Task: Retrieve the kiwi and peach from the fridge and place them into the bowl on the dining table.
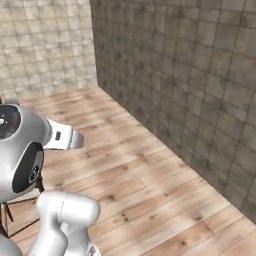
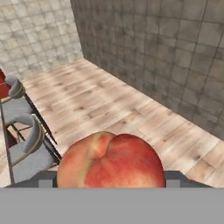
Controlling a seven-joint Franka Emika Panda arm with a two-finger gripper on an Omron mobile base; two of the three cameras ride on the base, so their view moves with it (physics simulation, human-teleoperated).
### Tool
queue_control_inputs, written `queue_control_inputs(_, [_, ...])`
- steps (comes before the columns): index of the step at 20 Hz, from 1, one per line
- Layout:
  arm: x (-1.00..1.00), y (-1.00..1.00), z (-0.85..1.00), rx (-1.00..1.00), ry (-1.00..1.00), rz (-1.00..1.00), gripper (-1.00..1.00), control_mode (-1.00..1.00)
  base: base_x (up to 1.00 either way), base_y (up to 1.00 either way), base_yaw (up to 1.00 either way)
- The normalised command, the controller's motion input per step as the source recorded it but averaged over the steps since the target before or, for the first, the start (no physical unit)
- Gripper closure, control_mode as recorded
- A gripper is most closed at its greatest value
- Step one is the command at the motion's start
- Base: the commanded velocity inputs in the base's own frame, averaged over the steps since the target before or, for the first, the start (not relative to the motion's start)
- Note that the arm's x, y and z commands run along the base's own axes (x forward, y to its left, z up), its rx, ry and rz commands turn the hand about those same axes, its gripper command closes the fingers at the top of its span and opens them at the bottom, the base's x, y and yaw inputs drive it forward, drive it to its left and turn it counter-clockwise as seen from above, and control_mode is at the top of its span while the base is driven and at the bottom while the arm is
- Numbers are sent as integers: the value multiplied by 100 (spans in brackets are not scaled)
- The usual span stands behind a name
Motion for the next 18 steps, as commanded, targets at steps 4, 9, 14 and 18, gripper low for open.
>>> queue_control_inputs(4, [0,0,0,0,0,0,100,100,100,-2,69])
queue_control_inputs(9, [0,0,0,0,0,0,100,100,100,-17,71])
queue_control_inputs(14, [0,0,0,0,0,0,100,100,100,-66,50])
queue_control_inputs(18, [0,0,0,0,0,0,100,100,100,-79,42])
